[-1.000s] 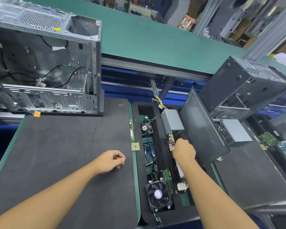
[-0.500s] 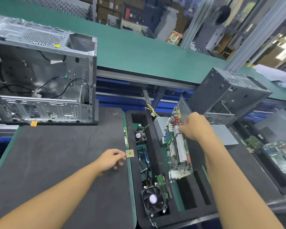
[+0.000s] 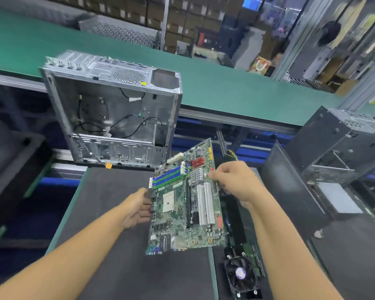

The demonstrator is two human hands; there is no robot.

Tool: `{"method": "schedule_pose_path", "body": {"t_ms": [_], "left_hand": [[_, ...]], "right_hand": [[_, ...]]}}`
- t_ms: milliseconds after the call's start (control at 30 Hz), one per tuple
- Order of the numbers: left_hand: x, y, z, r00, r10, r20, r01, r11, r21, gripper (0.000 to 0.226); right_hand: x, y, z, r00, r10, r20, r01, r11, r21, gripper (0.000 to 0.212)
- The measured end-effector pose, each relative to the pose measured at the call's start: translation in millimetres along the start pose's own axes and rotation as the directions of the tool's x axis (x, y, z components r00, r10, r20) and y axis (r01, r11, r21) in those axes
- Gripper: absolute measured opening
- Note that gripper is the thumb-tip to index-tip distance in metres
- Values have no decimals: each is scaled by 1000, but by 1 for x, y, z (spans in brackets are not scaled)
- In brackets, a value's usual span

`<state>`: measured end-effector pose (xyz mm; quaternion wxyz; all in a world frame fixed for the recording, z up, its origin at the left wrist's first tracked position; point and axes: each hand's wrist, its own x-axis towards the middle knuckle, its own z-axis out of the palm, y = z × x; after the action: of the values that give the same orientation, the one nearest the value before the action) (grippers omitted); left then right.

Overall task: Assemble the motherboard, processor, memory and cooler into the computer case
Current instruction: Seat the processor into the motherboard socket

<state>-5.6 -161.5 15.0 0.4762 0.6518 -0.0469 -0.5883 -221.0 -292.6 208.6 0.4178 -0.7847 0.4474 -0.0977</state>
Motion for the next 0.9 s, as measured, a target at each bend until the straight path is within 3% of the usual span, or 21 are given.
{"method": "schedule_pose_path", "body": {"t_ms": [100,167,300,433,533,667,833,900], "left_hand": [[-12,-9,-38,998,-29,-63,30,999,20,70],[-19,-14,-64,992,-21,-128,29,998,63,63],[-32,-25,-104,970,5,-243,30,990,140,60],[-37,-32,-113,952,19,-304,59,967,246,61],[-33,-43,-110,942,47,-332,72,938,338,62],[-23,-50,-109,923,81,-376,96,898,429,61],[-13,-54,-110,887,109,-449,129,874,467,49],[-13,-55,-109,868,157,-471,151,820,552,47]], "right_hand": [[10,5,34,997,39,71,-45,996,76,36],[17,17,56,990,85,115,-93,993,66,40],[27,57,111,952,268,149,-276,961,34,32],[33,92,163,888,446,113,-454,889,59,41],[33,108,188,847,525,87,-531,844,79,27],[36,117,207,822,570,-5,-570,822,5,27],[39,123,216,842,528,-115,-534,844,-38,39],[38,124,216,846,516,-130,-529,844,-87,33]]}}
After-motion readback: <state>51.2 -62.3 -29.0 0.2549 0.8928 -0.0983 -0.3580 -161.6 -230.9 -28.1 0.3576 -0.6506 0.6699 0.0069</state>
